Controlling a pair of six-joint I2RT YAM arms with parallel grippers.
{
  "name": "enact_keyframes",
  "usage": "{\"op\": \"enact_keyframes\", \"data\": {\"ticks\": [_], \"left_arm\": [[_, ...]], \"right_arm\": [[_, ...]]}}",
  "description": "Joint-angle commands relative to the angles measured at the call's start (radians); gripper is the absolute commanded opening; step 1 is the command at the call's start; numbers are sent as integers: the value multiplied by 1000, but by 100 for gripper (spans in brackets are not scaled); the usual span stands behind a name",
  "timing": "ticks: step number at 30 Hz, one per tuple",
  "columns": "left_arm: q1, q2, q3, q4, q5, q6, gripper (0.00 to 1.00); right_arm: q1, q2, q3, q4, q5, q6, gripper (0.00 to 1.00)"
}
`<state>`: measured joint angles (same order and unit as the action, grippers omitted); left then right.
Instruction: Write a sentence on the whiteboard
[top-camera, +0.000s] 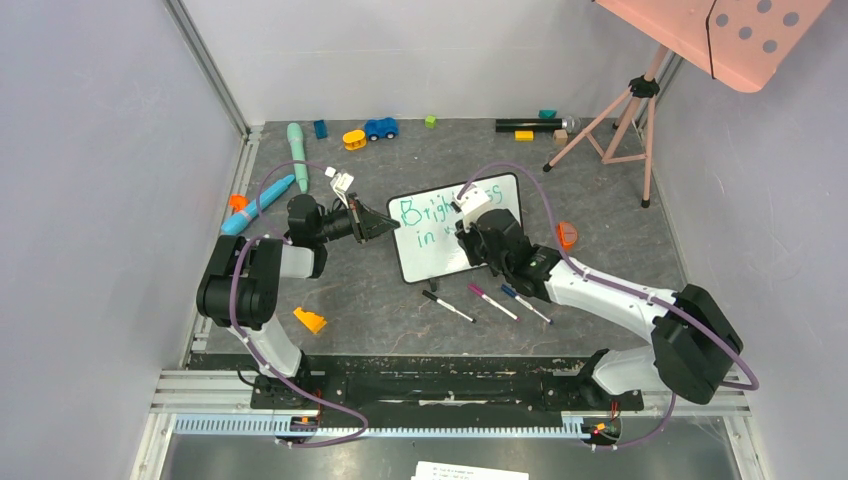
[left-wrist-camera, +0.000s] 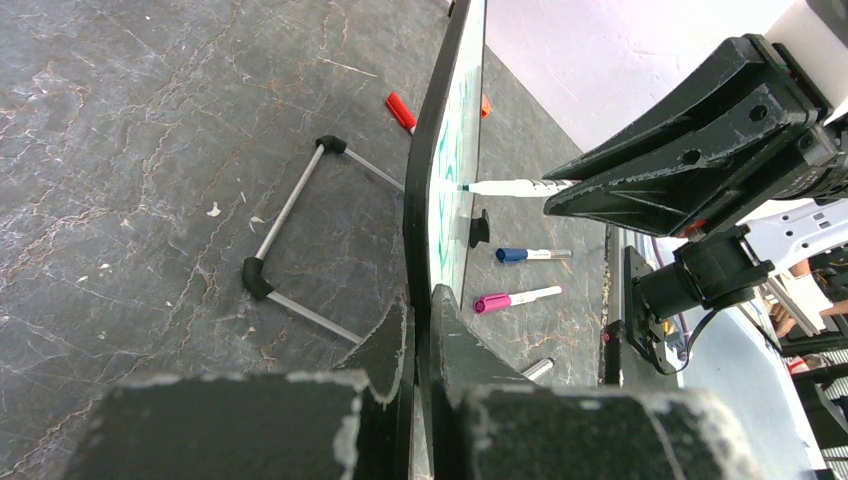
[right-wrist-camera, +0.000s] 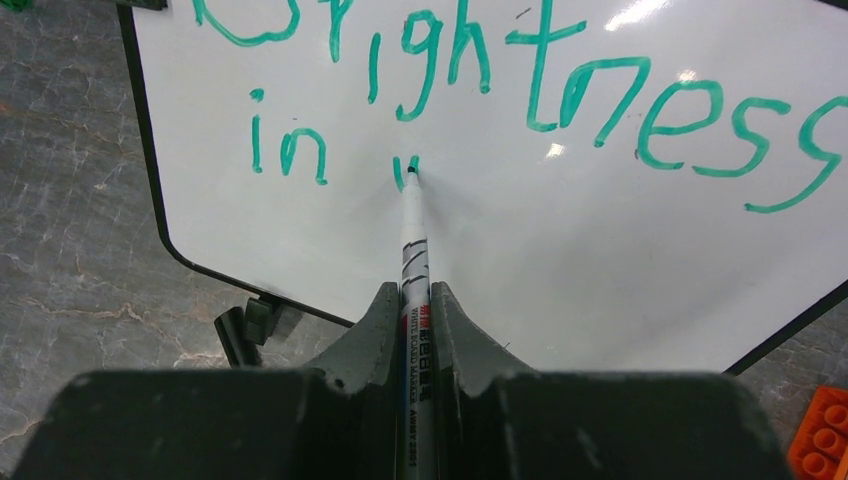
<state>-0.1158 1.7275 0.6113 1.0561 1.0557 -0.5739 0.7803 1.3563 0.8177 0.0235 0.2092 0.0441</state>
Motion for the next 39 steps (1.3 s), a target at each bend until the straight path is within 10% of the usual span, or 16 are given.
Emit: {"op": "enact_keyframes", "data": {"ticks": [1, 39], "left_arm": [[-18, -13, 11, -10, 4, 121, 2], [-19, -20, 11, -27, 0, 131, 2]], "right_arm": [[-10, -17, -39, 4, -15, 10, 0], [-16, -84, -22, 31, -88, 27, 0]]}}
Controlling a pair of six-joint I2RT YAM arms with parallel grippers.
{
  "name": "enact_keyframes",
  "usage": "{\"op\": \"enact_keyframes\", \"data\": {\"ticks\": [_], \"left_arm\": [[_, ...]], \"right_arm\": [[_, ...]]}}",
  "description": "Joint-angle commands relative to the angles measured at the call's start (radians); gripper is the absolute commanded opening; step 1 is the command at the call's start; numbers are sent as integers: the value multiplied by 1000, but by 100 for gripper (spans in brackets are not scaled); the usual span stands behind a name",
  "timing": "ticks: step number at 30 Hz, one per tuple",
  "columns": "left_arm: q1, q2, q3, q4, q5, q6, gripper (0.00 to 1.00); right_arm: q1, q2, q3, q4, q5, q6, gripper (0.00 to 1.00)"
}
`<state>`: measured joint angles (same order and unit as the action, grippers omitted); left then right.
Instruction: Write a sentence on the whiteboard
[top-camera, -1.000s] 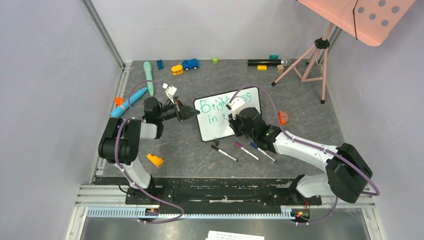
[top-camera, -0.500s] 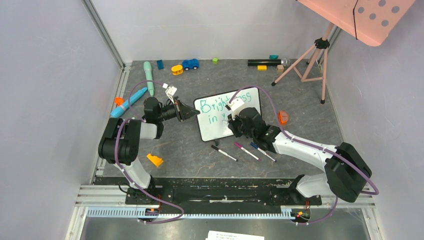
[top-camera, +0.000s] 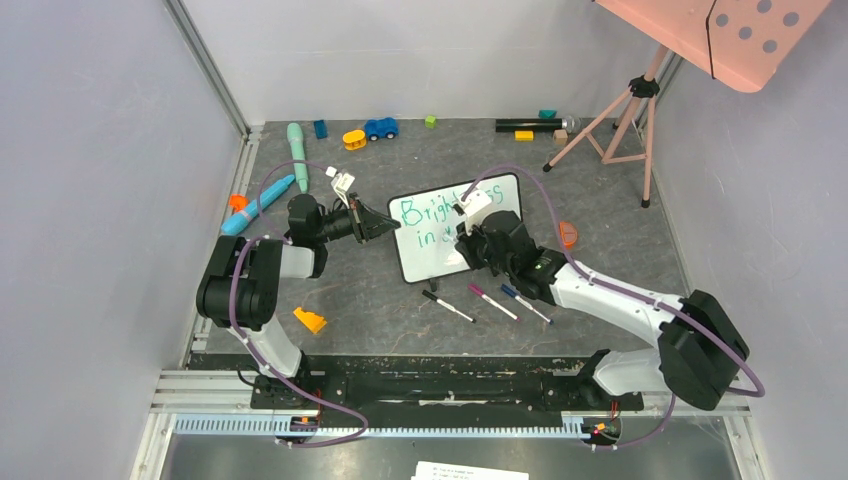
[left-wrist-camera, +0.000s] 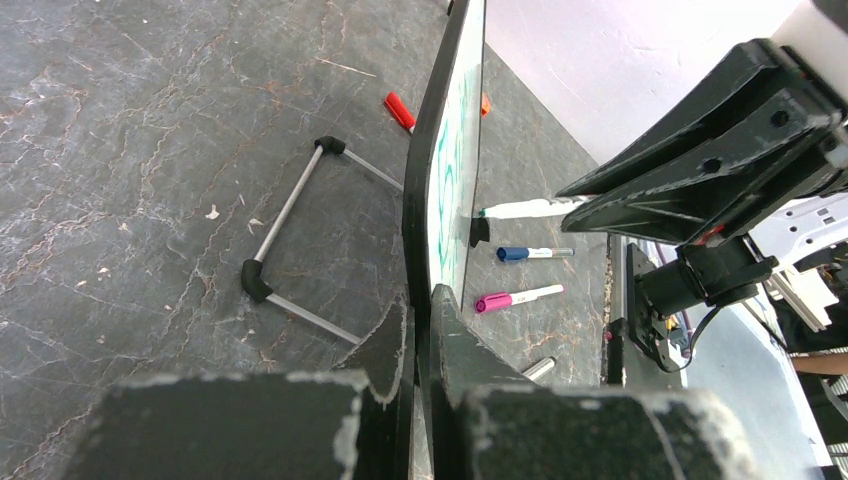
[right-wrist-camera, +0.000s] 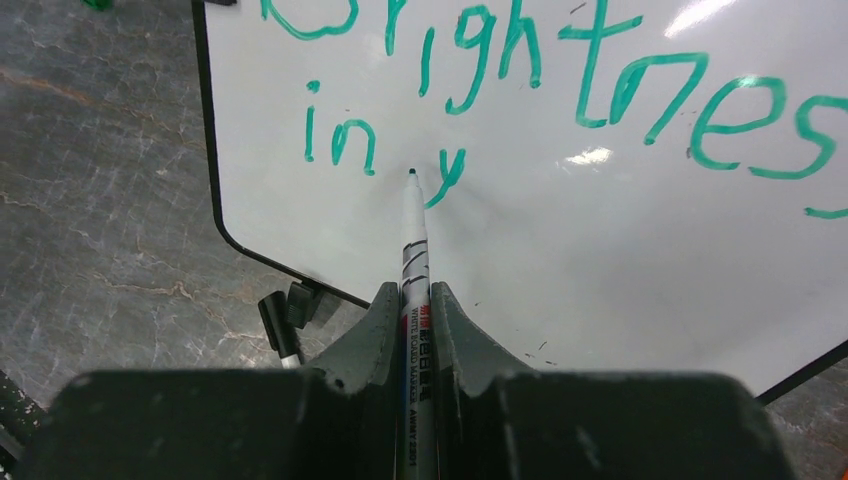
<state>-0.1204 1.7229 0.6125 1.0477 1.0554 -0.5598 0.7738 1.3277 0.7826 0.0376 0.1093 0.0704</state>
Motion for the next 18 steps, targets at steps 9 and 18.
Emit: {"op": "enact_keyframes", "data": {"ticks": [9, 18], "left_arm": [[-15, -17, 10, -18, 2, 116, 2], [-15, -15, 11, -20, 2, 116, 2]], "right_arm": [[-33, -35, 24, -8, 55, -1, 0], [-44, -27, 29, -10, 73, -10, 0]]}}
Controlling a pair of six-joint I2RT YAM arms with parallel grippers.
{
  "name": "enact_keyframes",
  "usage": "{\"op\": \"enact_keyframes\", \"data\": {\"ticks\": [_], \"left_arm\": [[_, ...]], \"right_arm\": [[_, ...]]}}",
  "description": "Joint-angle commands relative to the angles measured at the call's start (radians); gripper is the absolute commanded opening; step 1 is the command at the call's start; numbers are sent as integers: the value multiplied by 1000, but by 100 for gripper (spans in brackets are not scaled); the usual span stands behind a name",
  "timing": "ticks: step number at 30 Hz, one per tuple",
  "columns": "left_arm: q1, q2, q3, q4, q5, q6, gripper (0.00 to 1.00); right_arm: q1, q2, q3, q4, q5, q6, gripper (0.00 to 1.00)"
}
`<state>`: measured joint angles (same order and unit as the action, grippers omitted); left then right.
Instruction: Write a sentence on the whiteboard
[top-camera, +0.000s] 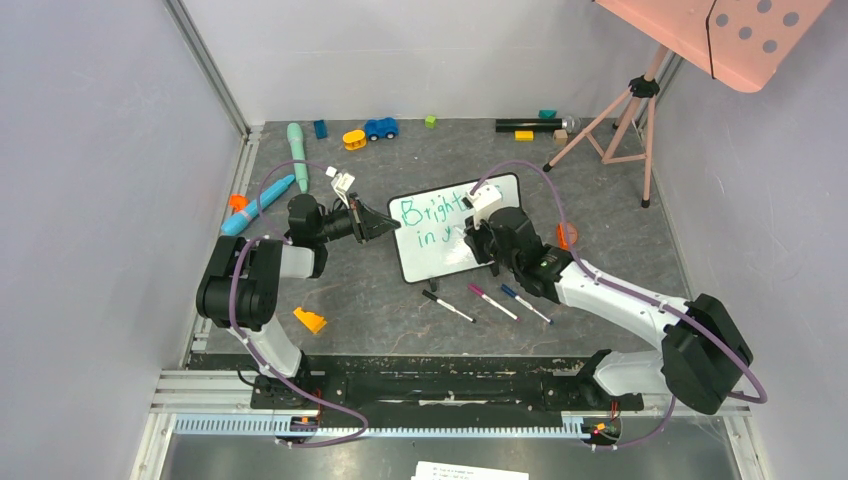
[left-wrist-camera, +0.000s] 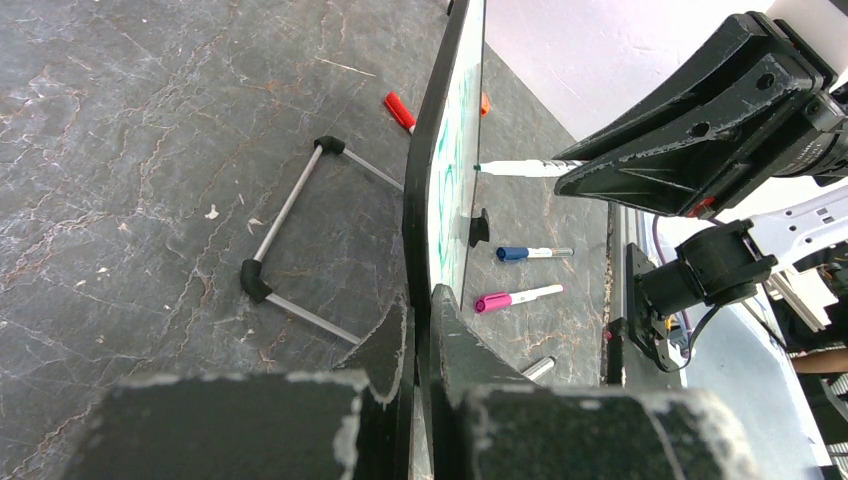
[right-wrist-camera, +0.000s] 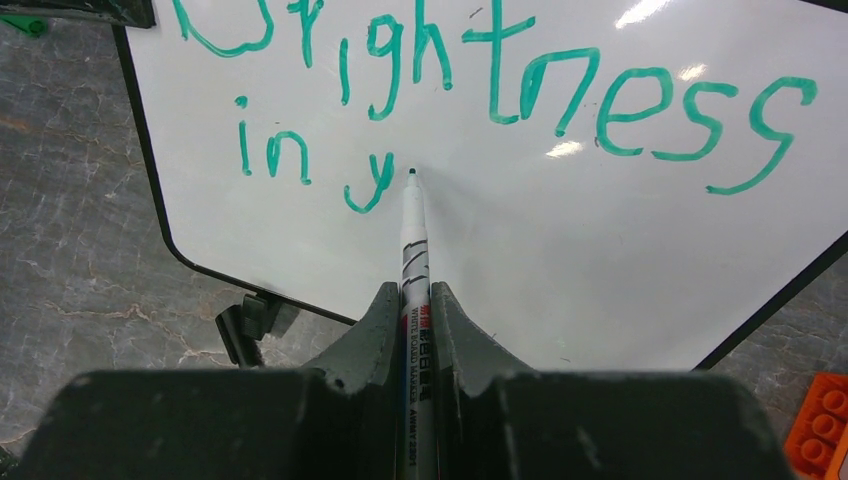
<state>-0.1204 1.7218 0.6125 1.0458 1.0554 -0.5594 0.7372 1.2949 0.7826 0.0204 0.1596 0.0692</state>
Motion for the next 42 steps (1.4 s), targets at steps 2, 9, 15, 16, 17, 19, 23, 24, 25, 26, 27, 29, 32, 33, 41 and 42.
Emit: {"op": "enact_keyframes", "data": {"ticks": [2, 9, 15, 16, 17, 19, 23, 24, 25, 26, 27, 29, 32, 33, 41, 42], "left_arm": [[-15, -14, 9, -18, 2, 117, 2], [-15, -14, 10, -18, 1, 118, 2], [-15, -14, 10, -18, 0, 118, 2], [-15, -14, 10, -19, 0, 118, 2], [-15, -14, 11, -18, 0, 118, 2], [-15, -14, 11, -18, 0, 118, 2], [-15, -12, 12, -18, 1, 118, 2], [-15, -14, 12, -18, 0, 118, 2], [-15, -14, 13, -20, 1, 118, 2], [-15, -13, 12, -19, 0, 118, 2], [-15, -13, 11, -20, 0, 118, 2], [-15, -13, 11, -20, 0, 118, 2], [-15, -14, 12, -20, 0, 118, 2], [-15, -14, 12, -20, 0, 118, 2], [-15, -15, 11, -21, 0, 119, 2], [-15, -15, 11, -21, 0, 119, 2]], "right_arm": [[-9, 11, 32, 9, 23, -9, 0], [-11, 34, 44, 14, 23, -11, 0], [-11, 46, 47, 19, -2, -10, 0], [-10, 46, 44, 19, -6, -9, 0], [-9, 45, 39, 20, -12, -8, 0], [-10, 39, 24, 25, -22, -5, 0], [-10, 19, -8, 35, -32, 1, 0], [-11, 15, -13, 35, -32, 1, 0], [-10, 10, -20, 35, -30, 1, 0], [-10, 5, -25, 33, -26, 0, 0], [-10, 1, -30, 31, -21, 0, 0], [-10, -6, -35, 24, -11, -1, 0], [-11, -13, -34, 13, 14, -4, 0], [-10, -14, -32, 10, 24, -4, 0], [-19, 7, 8, 6, 38, -7, 0], [-20, 12, 12, 6, 39, -8, 0]]}}
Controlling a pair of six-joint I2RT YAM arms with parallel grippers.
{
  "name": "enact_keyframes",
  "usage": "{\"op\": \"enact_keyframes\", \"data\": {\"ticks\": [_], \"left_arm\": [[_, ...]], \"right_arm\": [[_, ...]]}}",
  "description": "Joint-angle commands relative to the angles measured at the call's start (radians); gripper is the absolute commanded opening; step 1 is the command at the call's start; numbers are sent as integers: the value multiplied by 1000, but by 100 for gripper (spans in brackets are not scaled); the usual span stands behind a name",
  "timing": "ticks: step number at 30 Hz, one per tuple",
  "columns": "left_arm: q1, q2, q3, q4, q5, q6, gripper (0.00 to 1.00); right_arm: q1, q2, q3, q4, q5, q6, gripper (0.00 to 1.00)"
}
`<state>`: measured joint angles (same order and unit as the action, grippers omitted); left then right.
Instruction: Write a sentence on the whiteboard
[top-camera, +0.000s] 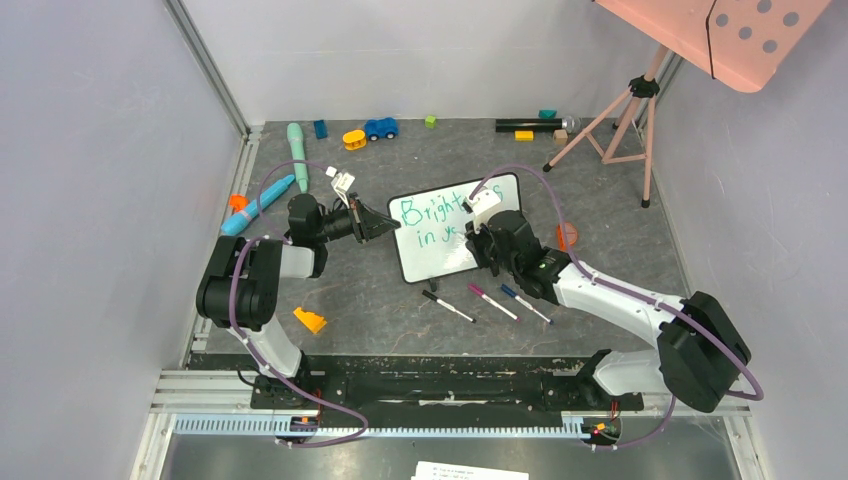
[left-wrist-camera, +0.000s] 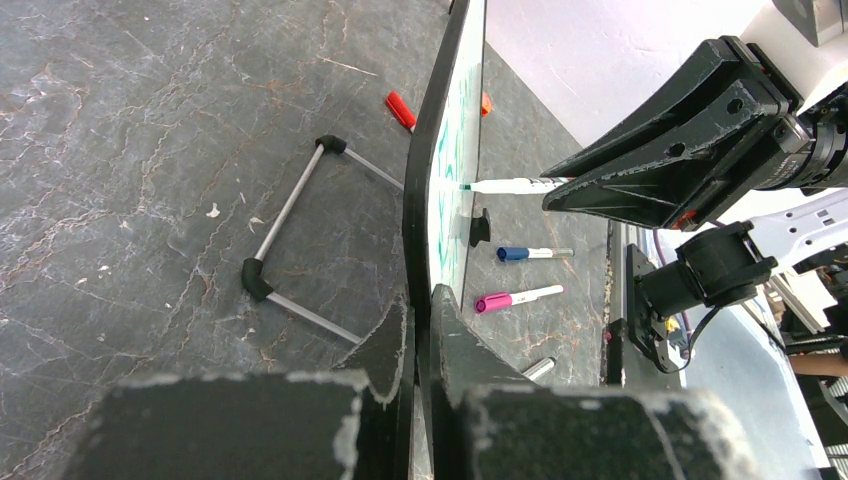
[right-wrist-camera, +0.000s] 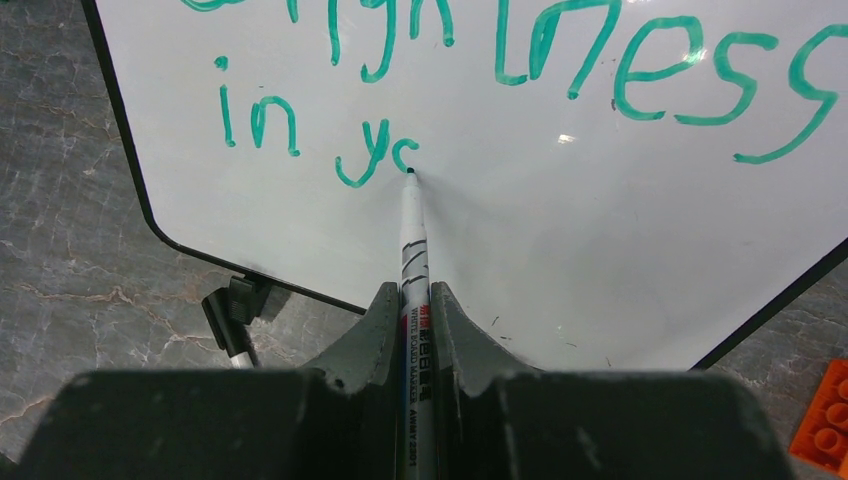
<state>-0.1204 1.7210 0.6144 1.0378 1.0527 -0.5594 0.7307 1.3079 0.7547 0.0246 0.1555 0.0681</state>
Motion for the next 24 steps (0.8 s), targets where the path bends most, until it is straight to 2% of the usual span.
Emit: {"op": "enact_keyframes", "data": {"ticks": [1, 11, 24], "left_arm": [[-15, -13, 10, -13, 3, 120, 2], [-15, -15, 8, -15, 1, 119, 2], [-15, -15, 10, -17, 2, 121, 2]], "right_arm": [[-13, 3, 46, 0, 44, -10, 0], [-14, 24, 73, 0, 55, -11, 0], [-14, 25, 77, 15, -7, -8, 0]]}}
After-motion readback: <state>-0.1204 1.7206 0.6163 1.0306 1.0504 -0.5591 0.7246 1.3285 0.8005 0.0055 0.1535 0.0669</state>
